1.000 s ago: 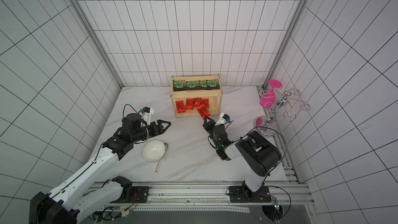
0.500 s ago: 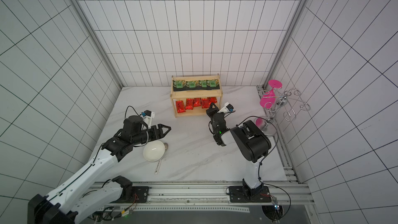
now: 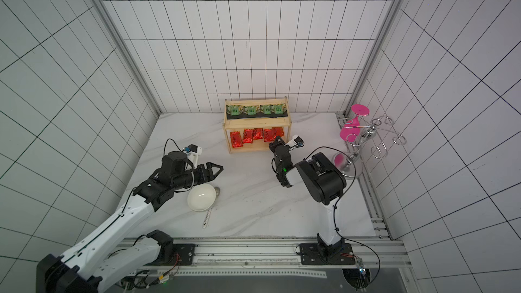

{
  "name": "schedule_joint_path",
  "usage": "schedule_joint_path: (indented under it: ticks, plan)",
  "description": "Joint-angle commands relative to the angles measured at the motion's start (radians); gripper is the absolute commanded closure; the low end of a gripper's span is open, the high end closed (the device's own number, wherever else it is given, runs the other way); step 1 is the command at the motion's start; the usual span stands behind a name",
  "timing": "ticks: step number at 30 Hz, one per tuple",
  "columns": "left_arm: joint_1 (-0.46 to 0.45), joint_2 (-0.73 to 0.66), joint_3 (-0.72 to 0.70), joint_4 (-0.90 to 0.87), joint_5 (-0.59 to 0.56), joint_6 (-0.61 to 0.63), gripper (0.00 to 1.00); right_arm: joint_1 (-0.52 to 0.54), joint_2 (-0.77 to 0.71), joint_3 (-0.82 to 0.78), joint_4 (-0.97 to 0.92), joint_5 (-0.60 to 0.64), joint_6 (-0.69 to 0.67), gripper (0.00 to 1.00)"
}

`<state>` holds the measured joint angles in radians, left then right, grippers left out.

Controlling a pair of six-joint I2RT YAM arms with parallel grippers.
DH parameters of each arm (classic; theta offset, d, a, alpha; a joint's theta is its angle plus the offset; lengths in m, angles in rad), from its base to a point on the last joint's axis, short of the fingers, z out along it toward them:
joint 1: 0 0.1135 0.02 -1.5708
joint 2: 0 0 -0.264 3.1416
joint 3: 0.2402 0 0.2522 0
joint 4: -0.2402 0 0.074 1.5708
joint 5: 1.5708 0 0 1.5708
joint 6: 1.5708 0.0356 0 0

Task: Place the tea bags on the shelf by color
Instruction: Place the tea bag on the shelf.

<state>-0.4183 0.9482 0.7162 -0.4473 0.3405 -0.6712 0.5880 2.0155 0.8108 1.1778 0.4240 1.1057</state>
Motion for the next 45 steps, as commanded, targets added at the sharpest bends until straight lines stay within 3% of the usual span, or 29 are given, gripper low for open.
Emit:
schedule_joint_path:
  ticks: [1, 29, 32, 37, 41, 45]
  plan:
    - [-0.002, 0.001, 0.007, 0.002, -0.010, 0.019, 0.22, -0.011, 0.031, 0.039, -0.025, 0.039, 0.023, 1.00]
    - [0.000, 0.003, 0.016, -0.018, -0.017, 0.030, 0.22, -0.037, 0.115, 0.095, -0.067, -0.013, 0.151, 0.89]
    - [0.001, 0.003, 0.016, -0.018, -0.014, 0.032, 0.22, -0.041, 0.114, 0.093, -0.073, -0.030, 0.168, 0.84]
    - [0.007, 0.001, 0.019, -0.019, -0.013, 0.032, 0.22, -0.042, 0.064, 0.076, -0.149, -0.042, 0.202, 0.66]
    - [0.013, 0.000, 0.023, -0.019, -0.015, 0.031, 0.22, -0.036, -0.029, 0.075, -0.321, -0.043, 0.228, 0.49]
    - [0.022, -0.002, 0.027, -0.012, -0.013, 0.026, 0.22, -0.034, -0.097, 0.080, -0.477, -0.056, 0.272, 0.39]
